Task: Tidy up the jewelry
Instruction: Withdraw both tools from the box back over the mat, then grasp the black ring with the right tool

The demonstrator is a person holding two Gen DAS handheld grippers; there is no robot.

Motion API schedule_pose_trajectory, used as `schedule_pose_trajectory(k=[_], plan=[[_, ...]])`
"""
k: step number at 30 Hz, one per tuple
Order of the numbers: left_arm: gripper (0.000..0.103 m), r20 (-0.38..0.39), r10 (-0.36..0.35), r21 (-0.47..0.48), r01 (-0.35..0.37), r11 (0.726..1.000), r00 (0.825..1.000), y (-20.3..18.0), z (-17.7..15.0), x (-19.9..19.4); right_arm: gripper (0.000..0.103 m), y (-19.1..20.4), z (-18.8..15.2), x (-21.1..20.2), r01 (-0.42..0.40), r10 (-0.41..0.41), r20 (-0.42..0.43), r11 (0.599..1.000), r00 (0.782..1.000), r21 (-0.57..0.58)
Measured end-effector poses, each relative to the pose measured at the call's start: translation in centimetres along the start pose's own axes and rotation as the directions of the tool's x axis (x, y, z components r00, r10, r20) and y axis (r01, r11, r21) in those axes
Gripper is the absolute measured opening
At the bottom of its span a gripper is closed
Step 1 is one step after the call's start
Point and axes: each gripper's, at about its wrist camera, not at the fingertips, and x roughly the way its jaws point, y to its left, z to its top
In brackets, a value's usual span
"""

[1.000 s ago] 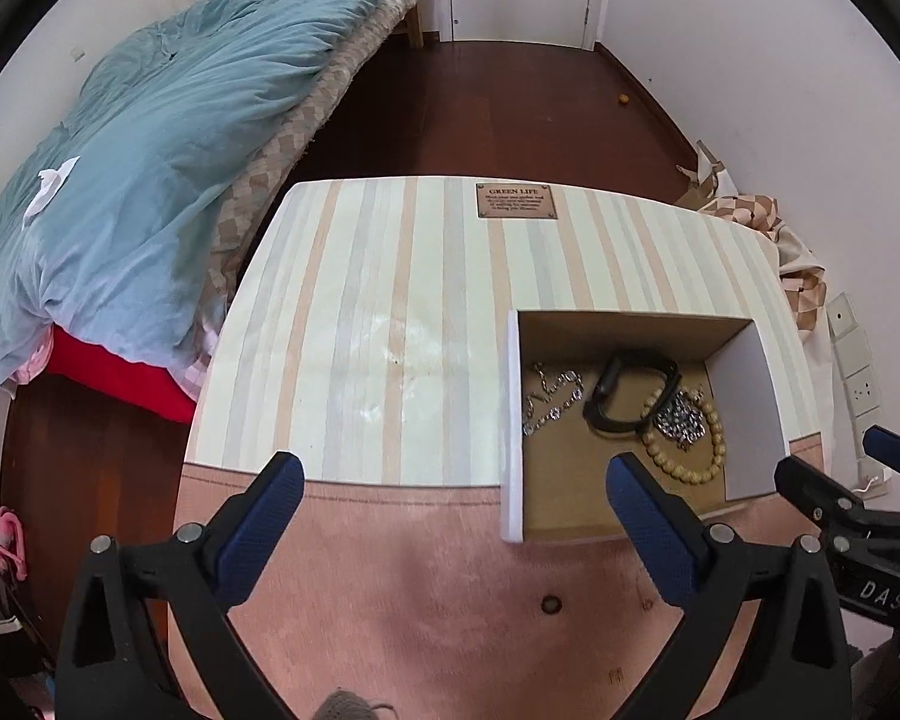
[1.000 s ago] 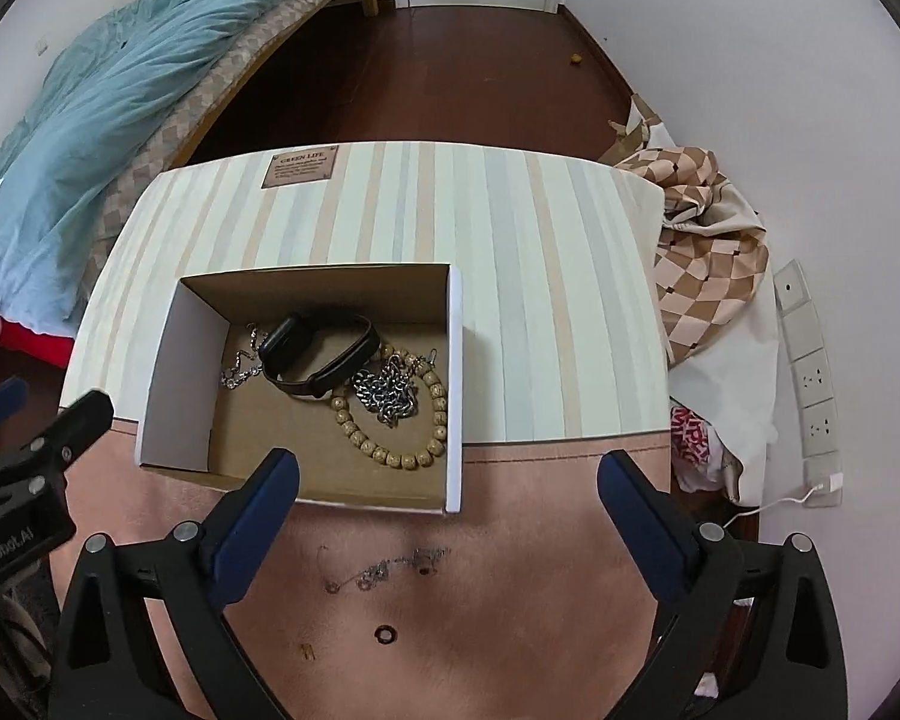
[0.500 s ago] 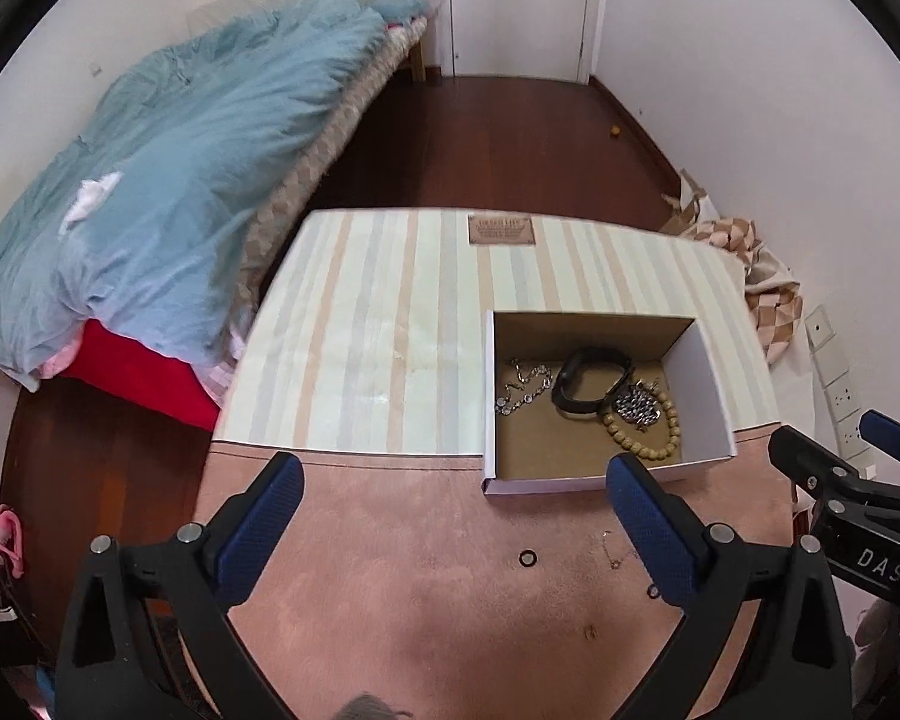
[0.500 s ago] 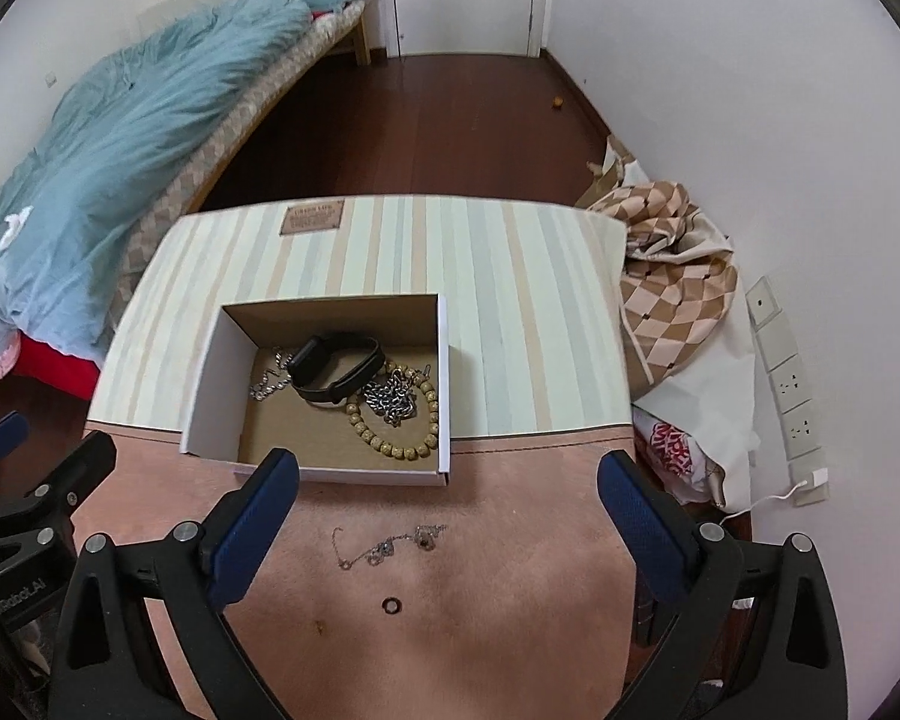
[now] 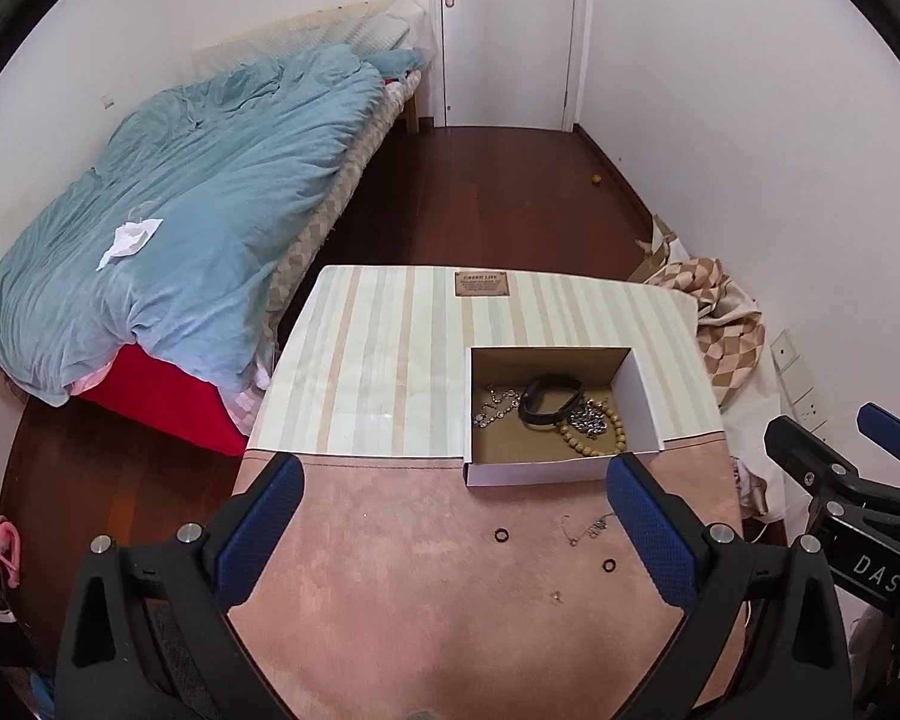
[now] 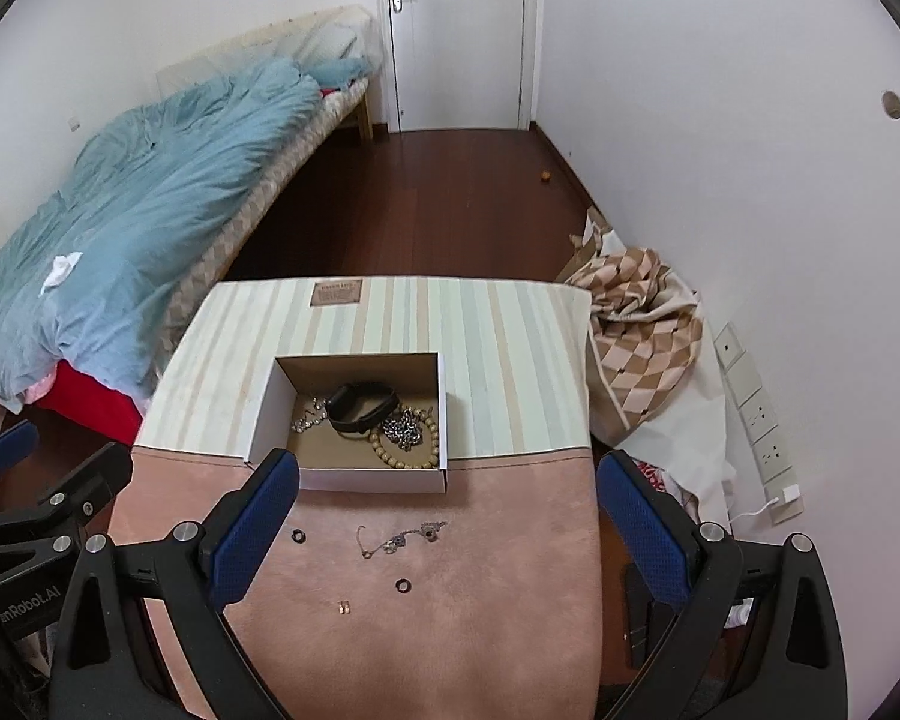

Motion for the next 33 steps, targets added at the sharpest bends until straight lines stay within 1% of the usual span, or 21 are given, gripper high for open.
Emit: schedule_pose_trajectory(k=[7, 9, 11, 14, 18, 19, 20, 22, 23, 24, 25, 27, 29, 33], plan=[[0.103, 0.022, 0.003, 0.003, -0.003, 1.0, 1.0, -0.1, -0.6, -2.0, 0.101, -0.3, -0.5, -2.2, -0.01, 0.01, 0.025, 1.0, 1.0, 0.015], [0.103, 0.021, -0.002, -0.001, 0.002, 1.0, 1.0, -0.1, -0.9, -2.1, 0.101, -0.3, -0.6, -2.5, -0.024, 0.023, 0.025, 0.999, 0.999, 0.023], [0.103, 0.013, 0.008, -0.012, -0.008, 1.0, 1.0, -0.1, -1.0, -1.9, 0.101, -0.5, -0.7, -2.5, -0.035, 0.034, 0.022, 0.999, 0.999, 0.035], [0.103, 0.003, 0.029, -0.018, -0.029, 0.999, 1.0, 0.0, -1.6, -0.8, 0.101, -0.9, -1.1, -1.7, -0.025, 0.025, 0.008, 0.999, 1.0, 0.043], [0.103, -0.035, 0.077, -0.009, -0.077, 0.997, 0.996, -0.1, -3.1, 1.7, 0.1, -2.1, -3.2, 1.5, -0.044, 0.05, -0.064, 0.996, 0.997, 0.084], [0.103, -0.053, 0.092, -0.006, -0.093, 0.996, 0.994, 0.0, -3.7, 2.8, 0.094, -2.2, -3.9, 2.4, -0.053, 0.06, -0.08, 0.995, 0.995, 0.086], [0.103, -0.065, 0.101, -0.005, -0.102, 0.995, 0.993, 0.1, -4.1, 3.4, 0.084, -2.4, -4.9, 3.8, -0.058, 0.068, -0.11, 0.994, 0.992, 0.089], [0.103, -0.106, 0.124, 0.005, -0.124, 0.992, 0.987, 0.2, -5.4, 5.4, 0.074, -2.4, -6.3, 5.8, -0.074, 0.087, -0.151, 0.993, 0.985, 0.093], [0.103, -0.13, 0.135, 0.009, -0.135, 0.991, 0.982, 0.3, -6.3, 6.5, 0.071, -2.4, -7.6, 7.4, -0.095, 0.114, -0.187, 0.99, 0.976, 0.105], [0.103, -0.144, 0.14, 0.012, -0.139, 0.99, 0.98, 0.4, -6.8, 7.2, 0.069, -2.3, -8.4, 8.5, -0.105, 0.127, -0.206, 0.988, 0.97, 0.112], [0.103, -0.174, 0.149, 0.02, -0.148, 0.989, 0.973, 0.6, -7.7, 8.4, 0.067, -2.0, -9.4, 9.8, -0.119, 0.143, -0.228, 0.986, 0.963, 0.117], [0.103, -0.218, 0.165, 0.028, -0.163, 0.986, 0.962, 0.9, -9.1, 10.2, 0.062, -1.4, -10.8, 11.5, -0.132, 0.156, -0.249, 0.985, 0.956, 0.112], [0.103, -0.256, 0.185, 0.036, -0.182, 0.983, 0.949, 1.2, -10.2, 11.7, 0.055, -0.6, -12.2, 13.6, -0.145, 0.168, -0.268, 0.984, 0.949, 0.102], [0.103, -0.311, 0.212, 0.047, -0.208, 0.977, 0.926, 1.9, -11.6, 14.1, 0.051, 0.7, -14.1, 16.4, -0.145, 0.162, -0.274, 0.986, 0.948, 0.081]])
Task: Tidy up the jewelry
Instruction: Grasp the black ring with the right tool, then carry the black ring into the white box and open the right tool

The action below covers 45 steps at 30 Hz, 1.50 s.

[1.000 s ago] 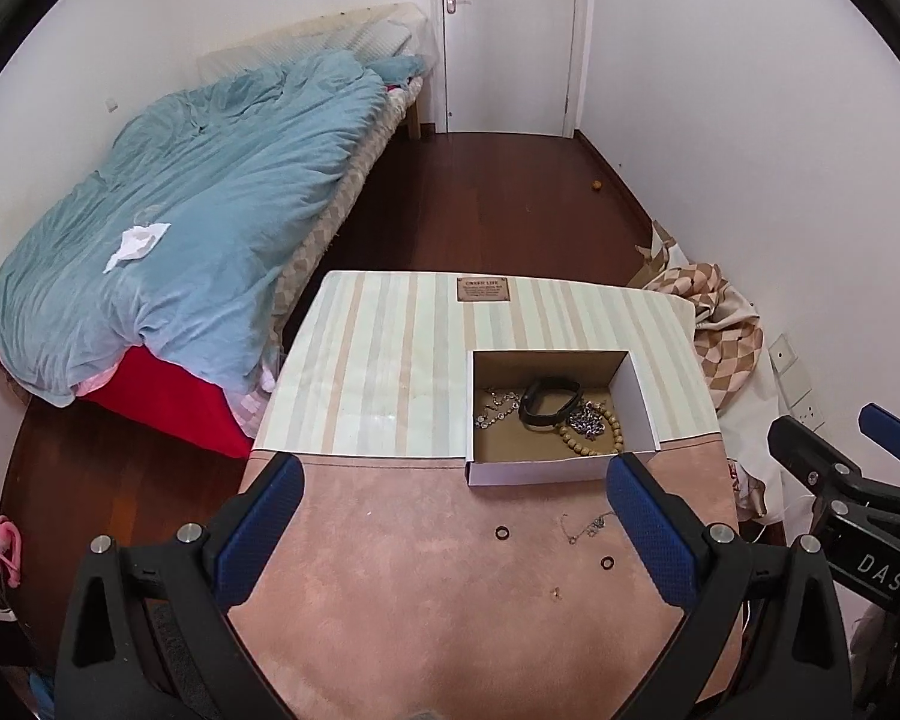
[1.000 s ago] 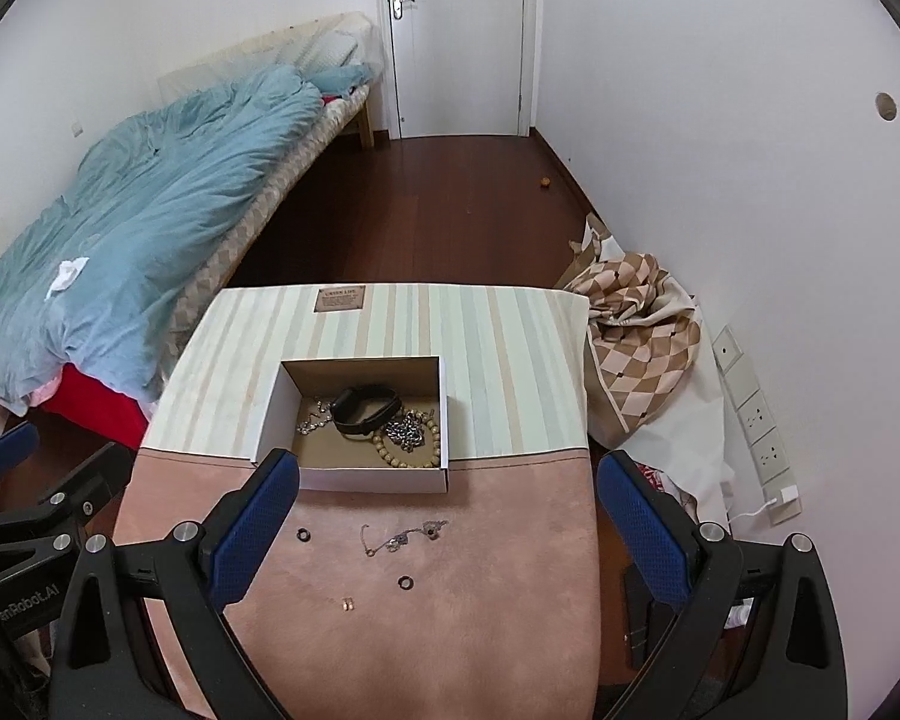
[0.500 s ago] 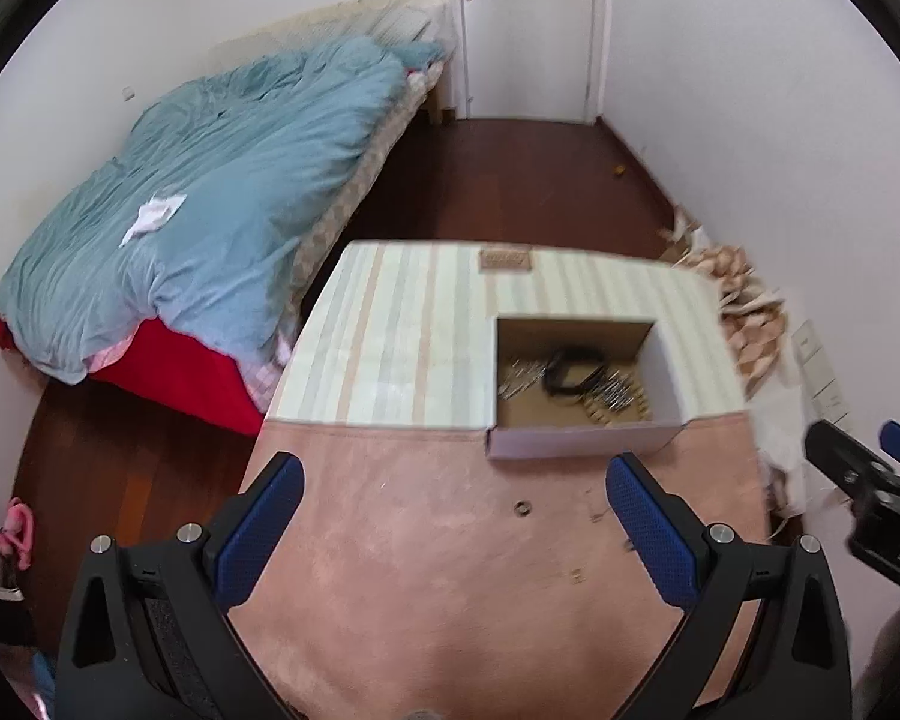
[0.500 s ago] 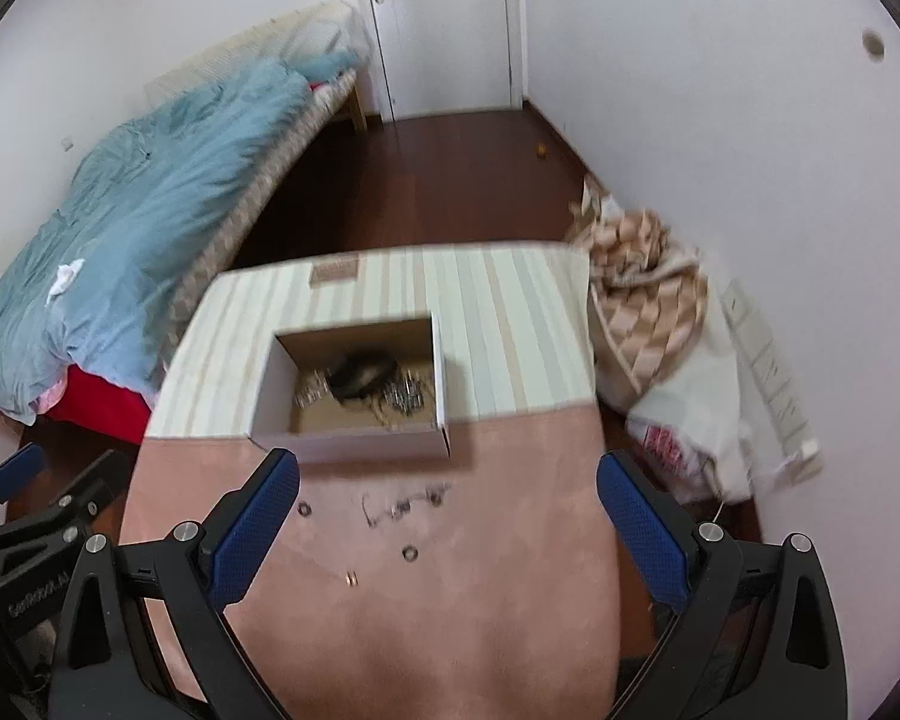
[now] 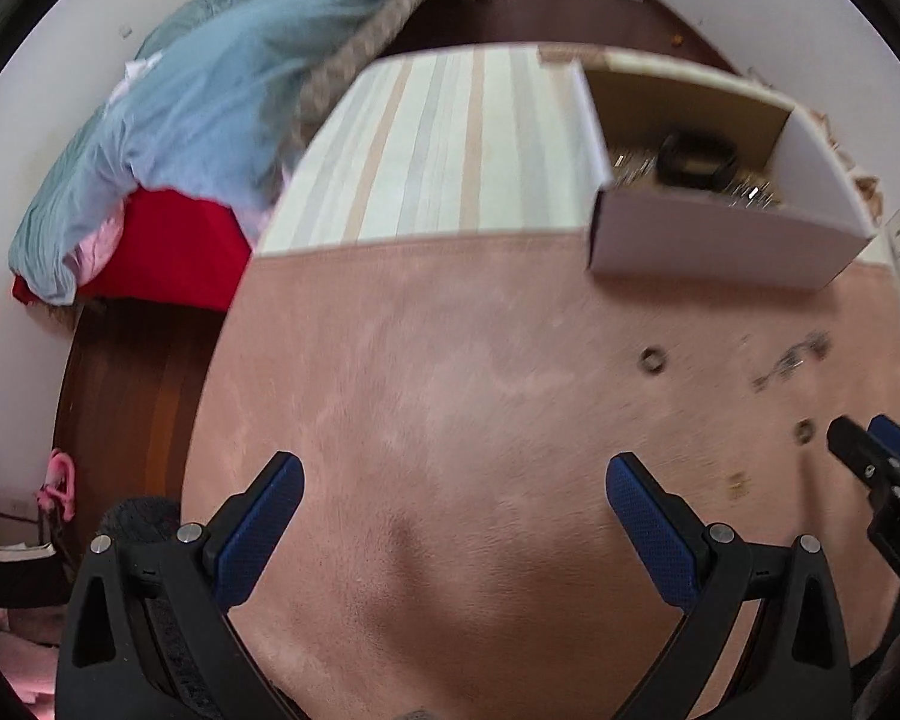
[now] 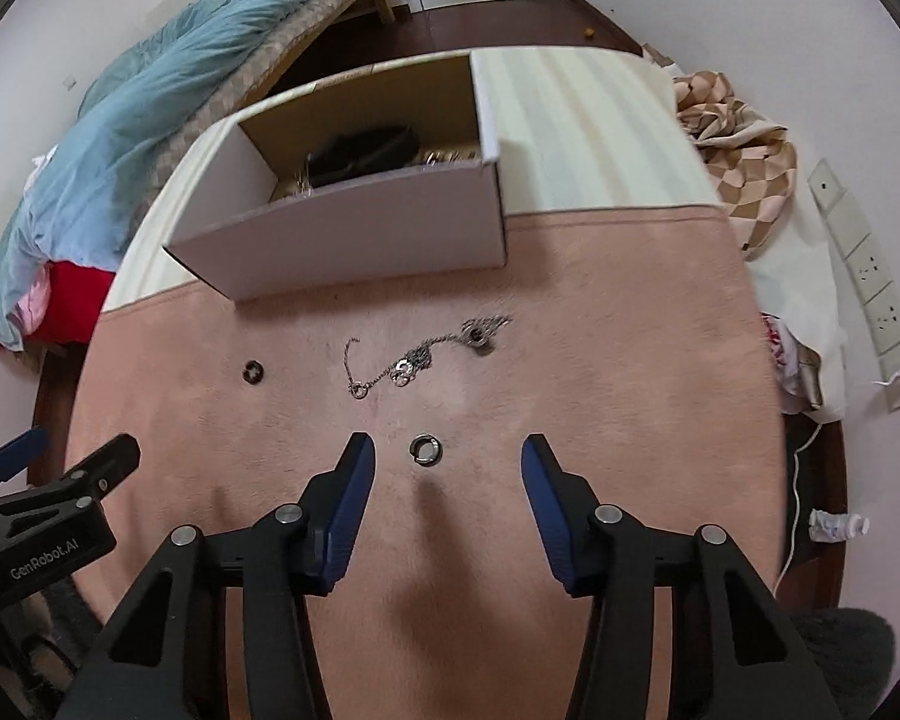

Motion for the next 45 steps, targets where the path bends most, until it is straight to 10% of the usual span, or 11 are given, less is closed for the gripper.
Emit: schedule_pose_trajectory(k=[8, 21, 39, 45], plan=[[0.103, -0.04, 0.005, 0.01, -0.004, 1.0, 0.999, -0.2, -0.4, 1.9, 0.012, 1.6, -0.8, 2.0, 0.053, -0.05, 0.036, 0.994, 0.998, -0.096], [0.102, -0.035, -0.243, 0.091, 0.245, 0.965, 0.969, -6.1, -1.8, 0.3, 0.012, -4.1, -1.7, -1.9, 0.069, -0.073, 0.067, 0.996, 0.995, 0.055], [0.006, 0.002, -0.299, 0.257, 0.288, 0.922, 0.954, -11.6, -3.4, 0.3, 0.012, -6.9, -2.1, -3.0, 0.097, -0.109, 0.08, 0.985, 0.991, 0.14], [0.005, 0.002, -0.322, 0.247, 0.312, 0.918, 0.947, -11.3, -3.3, 0.1, 0.012, -6.5, -1.9, -3.7, 0.086, -0.1, 0.099, 0.986, 0.99, 0.142]])
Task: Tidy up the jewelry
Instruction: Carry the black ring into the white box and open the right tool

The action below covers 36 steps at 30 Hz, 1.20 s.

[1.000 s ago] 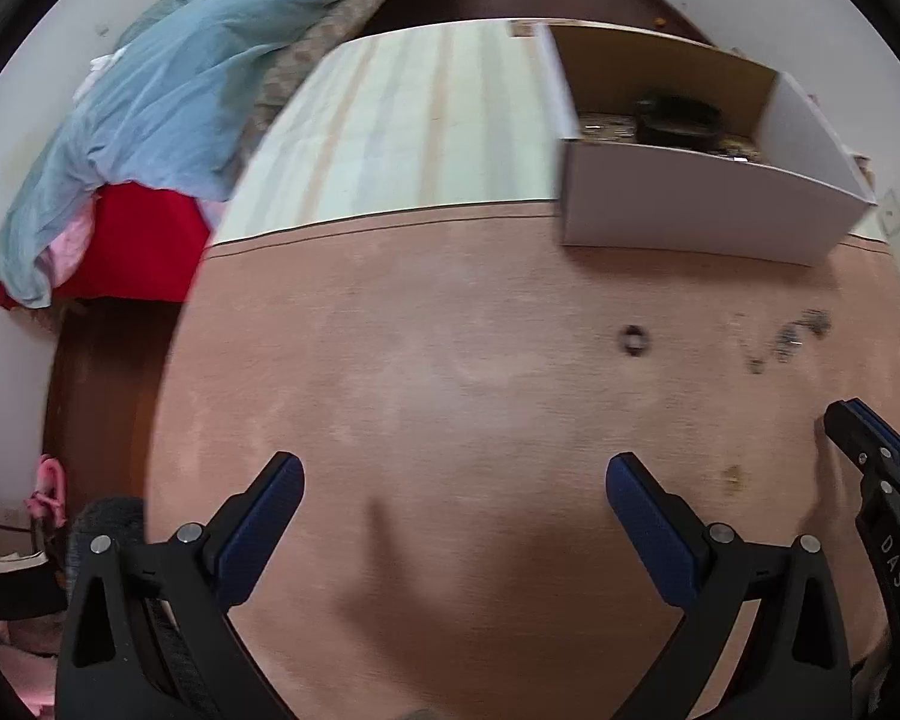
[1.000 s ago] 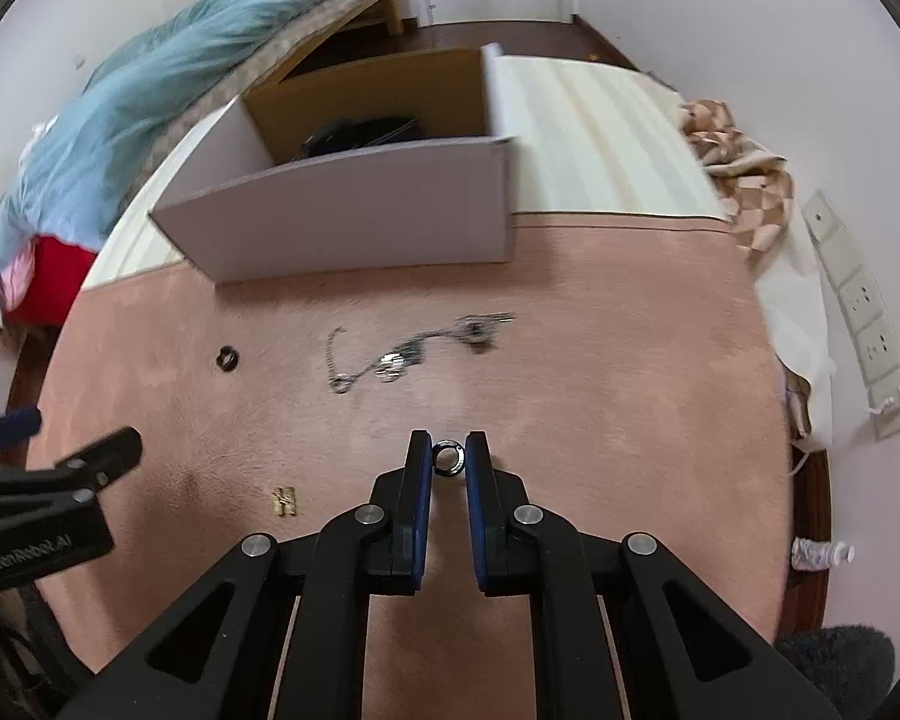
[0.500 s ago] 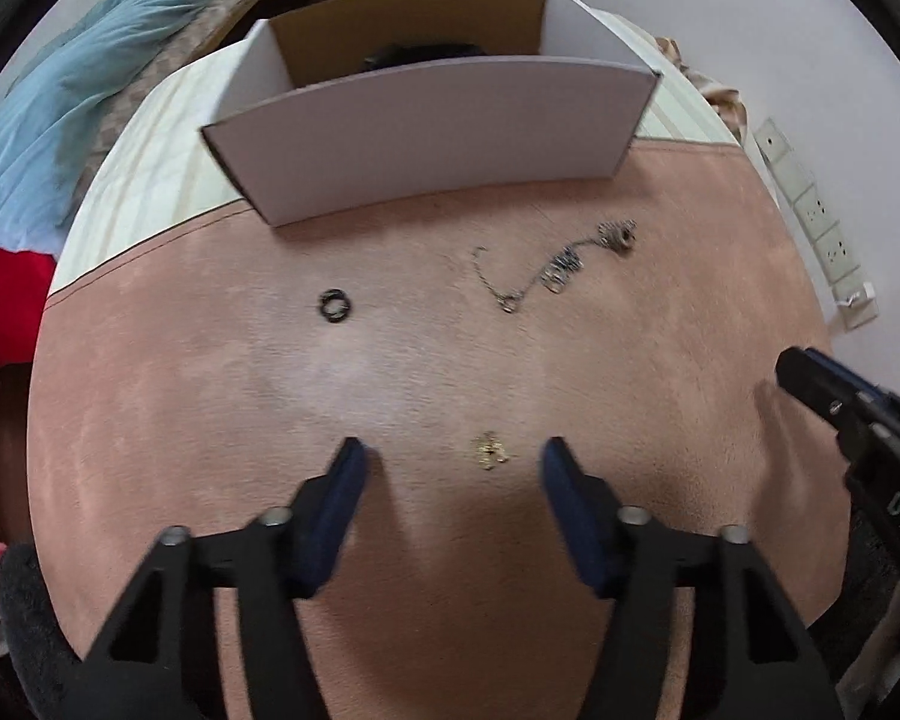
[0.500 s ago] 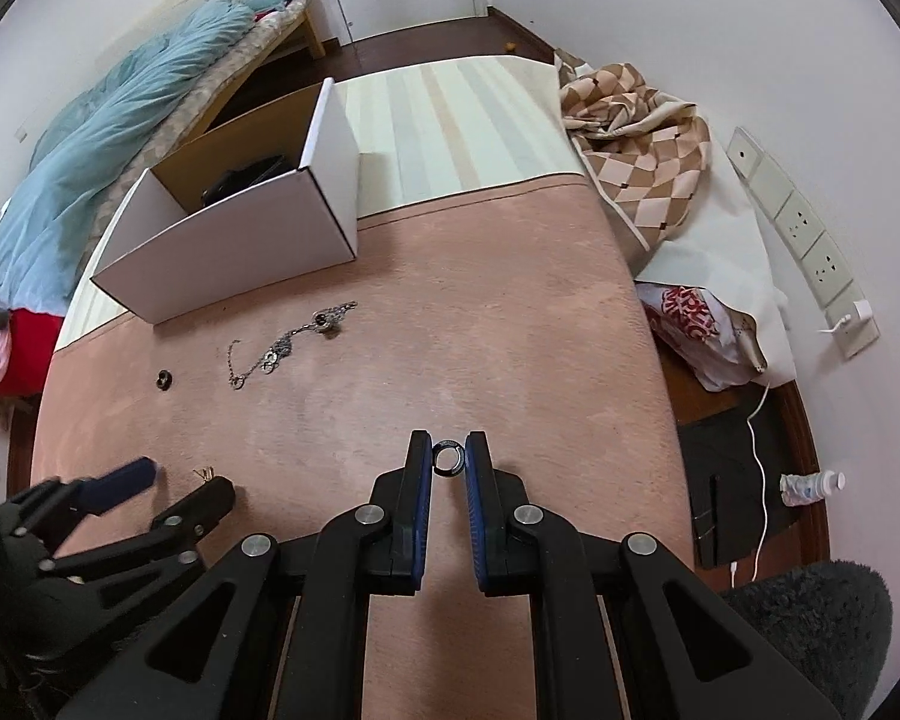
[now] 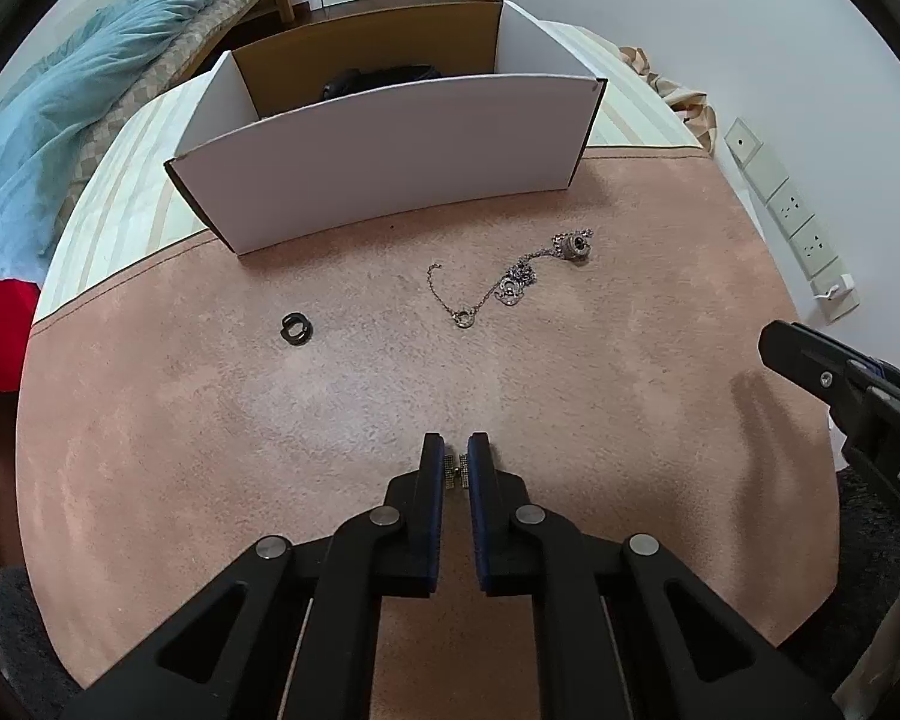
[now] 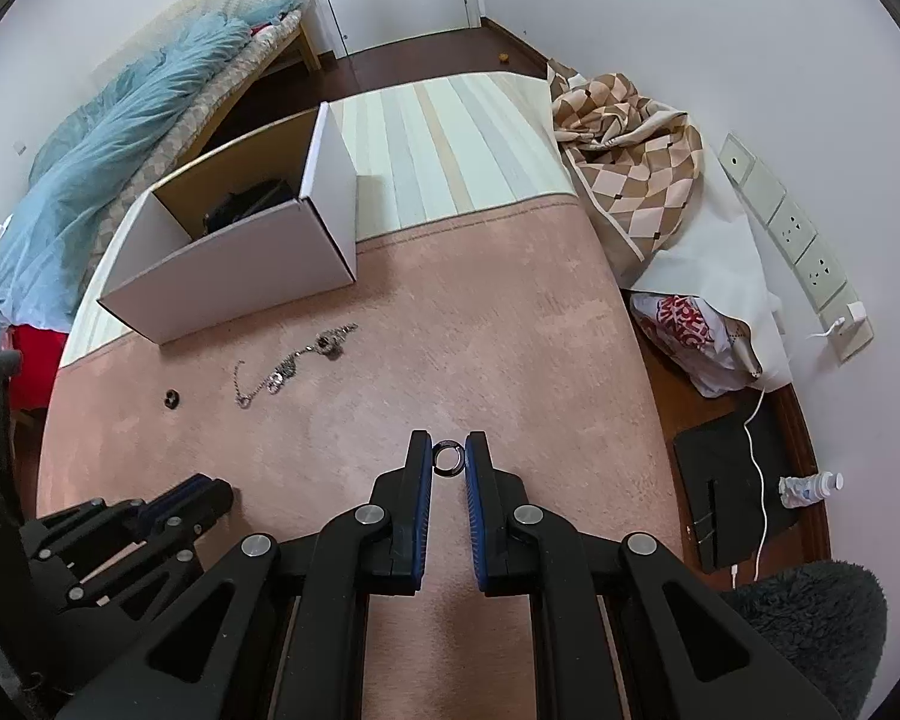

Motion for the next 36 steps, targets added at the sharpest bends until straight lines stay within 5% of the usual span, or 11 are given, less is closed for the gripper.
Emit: schedule_pose_trajectory(k=[11, 22, 31, 36], plan=[[0.005, 0.09, -0.066, -0.06, 0.071, 0.996, 0.994, 2.6, 2.9, -5.4, 0.012, 2.1, 2.7, -3.0, -0.103, 0.103, 0.053, 0.995, 0.993, -0.004], [0.005, 0.202, -0.085, -0.142, 0.115, 0.983, 0.976, 9.4, 14.3, -9.9, 0.012, 7.5, 12.5, -3.3, -0.226, 0.232, 0.089, 0.971, 0.969, -0.077], [0.005, 0.084, -0.109, -0.171, 0.122, 0.978, 0.99, 11.4, 18.0, -5.1, 0.012, 10.2, 18.3, 2.7, -0.244, 0.234, -0.09, 0.962, 0.968, -0.119], [0.01, 0.035, -0.08, -0.197, 0.085, 0.977, 0.996, 12.0, 18.3, -4.0, 0.012, 10.8, 18.9, 6.1, -0.259, 0.227, -0.236, 0.959, 0.945, -0.116]])
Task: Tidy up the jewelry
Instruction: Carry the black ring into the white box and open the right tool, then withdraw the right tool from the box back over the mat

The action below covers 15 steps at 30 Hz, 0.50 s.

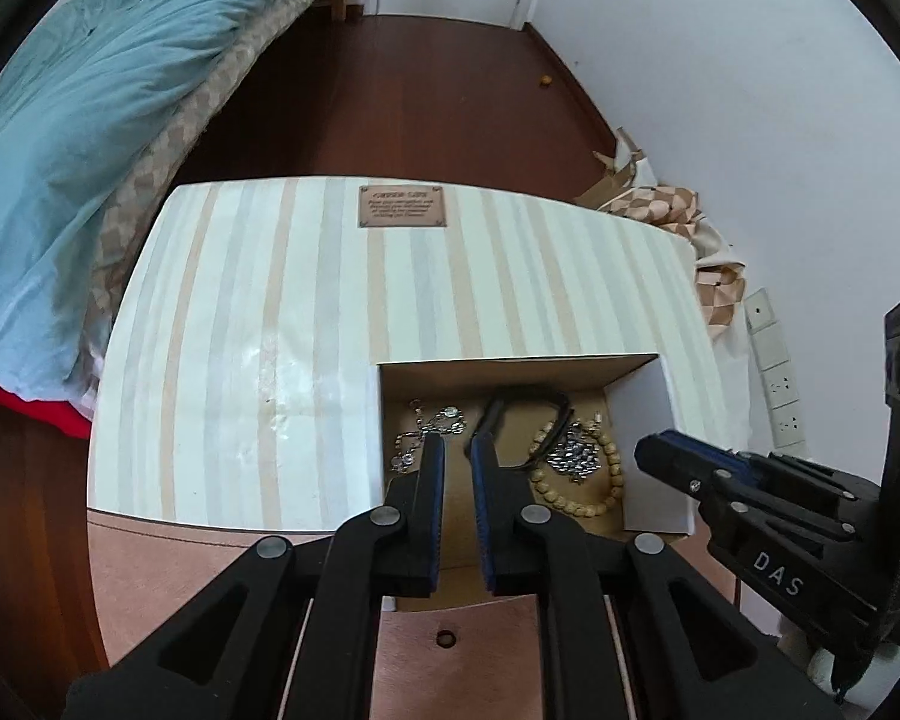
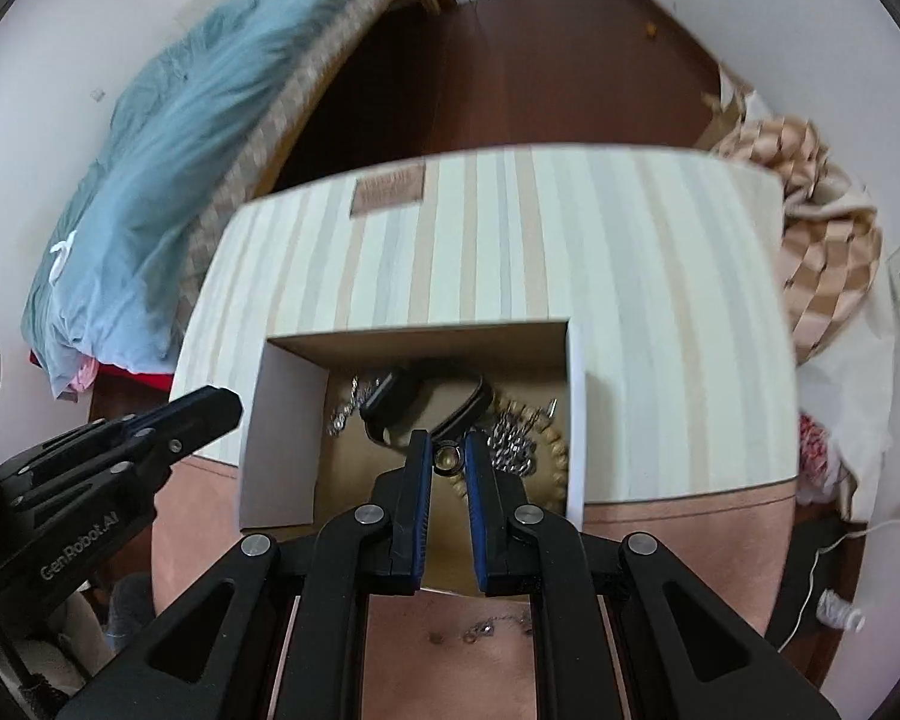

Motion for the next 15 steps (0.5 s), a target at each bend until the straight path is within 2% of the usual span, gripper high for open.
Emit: schedule_pose_trajectory(k=[1, 3, 5, 7, 8, 12, 14, 15], plan=[[0.01, -0.003, 0.014, -0.006, -0.014, 1.0, 1.0, 0.1, 0.0, 0.1, 0.014, -0.1, 0.1, 0.5, -0.004, 0.005, -0.025, 1.0, 1.0, 0.005], [0.01, -0.003, 0.041, -0.011, -0.041, 0.999, 0.999, 0.5, 0.0, 0.1, 0.027, -0.4, -0.1, 0.8, -0.013, 0.013, -0.038, 1.0, 0.999, 0.021], [0.024, 0.004, 0.08, -0.011, -0.08, 0.997, 0.997, 0.8, -0.1, 0.0, 0.044, -0.7, -0.3, 0.7, -0.02, 0.022, -0.036, 0.999, 0.999, 0.035], [0.075, 0.019, 0.11, -0.019, -0.11, 0.994, 0.994, 1.2, -0.2, -0.3, 0.046, -1.0, -0.4, 0.4, -0.019, 0.02, -0.024, 0.999, 1.0, 0.043], [0.08, 0.028, 0.119, -0.025, -0.119, 0.993, 0.992, 1.4, -0.3, -0.5, 0.046, -0.9, -0.4, 0.2, -0.016, 0.017, -0.019, 0.999, 1.0, 0.045], [0.081, 0.058, 0.146, -0.031, -0.145, 0.989, 0.988, 2.0, -0.9, -1.4, 0.046, -0.7, -0.8, -1.2, 0.046, -0.046, 0.027, 0.999, 0.999, 0.025], [0.088, 0.062, 0.177, -0.031, -0.175, 0.984, 0.982, 2.1, -1.3, -1.7, 0.065, -0.5, -1.2, -2.0, 0.097, -0.097, 0.053, 0.995, 0.994, 0.01], [0.098, 0.07, 0.186, -0.031, -0.185, 0.982, 0.98, 2.2, -1.6, -1.9, 0.07, -0.4, -1.4, -2.5, 0.132, -0.132, 0.069, 0.991, 0.989, 0.003]])
